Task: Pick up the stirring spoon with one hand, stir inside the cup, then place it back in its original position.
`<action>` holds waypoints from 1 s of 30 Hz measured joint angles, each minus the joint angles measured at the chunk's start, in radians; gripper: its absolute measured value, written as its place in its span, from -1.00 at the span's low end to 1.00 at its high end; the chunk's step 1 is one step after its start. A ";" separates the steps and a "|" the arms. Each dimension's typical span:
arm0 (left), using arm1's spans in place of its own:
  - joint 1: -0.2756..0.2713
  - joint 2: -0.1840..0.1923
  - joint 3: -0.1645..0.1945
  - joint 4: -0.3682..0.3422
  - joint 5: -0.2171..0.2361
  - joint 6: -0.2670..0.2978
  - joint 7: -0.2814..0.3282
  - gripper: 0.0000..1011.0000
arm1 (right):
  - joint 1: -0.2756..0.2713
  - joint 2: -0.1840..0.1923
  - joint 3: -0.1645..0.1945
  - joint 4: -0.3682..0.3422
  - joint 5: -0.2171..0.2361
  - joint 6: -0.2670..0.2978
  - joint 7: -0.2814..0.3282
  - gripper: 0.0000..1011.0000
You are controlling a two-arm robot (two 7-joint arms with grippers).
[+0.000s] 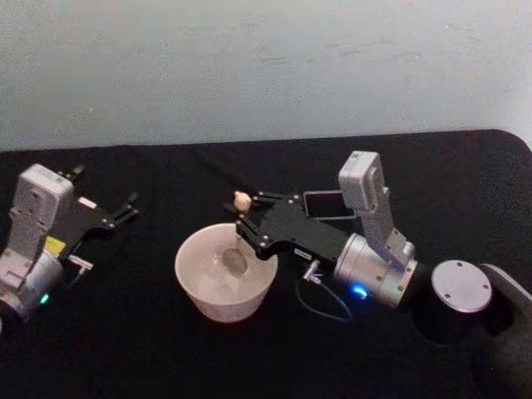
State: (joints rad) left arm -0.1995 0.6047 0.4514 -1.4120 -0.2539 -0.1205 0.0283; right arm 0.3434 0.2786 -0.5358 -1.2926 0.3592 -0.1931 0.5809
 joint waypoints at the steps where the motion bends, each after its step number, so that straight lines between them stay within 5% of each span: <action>1: 0.000 0.000 0.000 0.000 0.000 0.000 0.000 0.98 | -0.002 0.002 0.001 -0.002 0.000 0.001 0.000 -0.60; 19: 0.000 0.000 0.000 0.000 0.000 0.000 0.000 0.98 | -0.085 0.081 0.009 -0.124 0.035 0.034 0.035 -0.60; 30: 0.000 0.000 0.000 0.000 0.000 0.000 0.000 0.98 | -0.070 0.047 -0.019 -0.118 0.039 0.040 0.029 -0.60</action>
State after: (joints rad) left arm -0.1995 0.6047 0.4514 -1.4119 -0.2539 -0.1205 0.0283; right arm 0.2732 0.3259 -0.5553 -1.4102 0.3982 -0.1531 0.6099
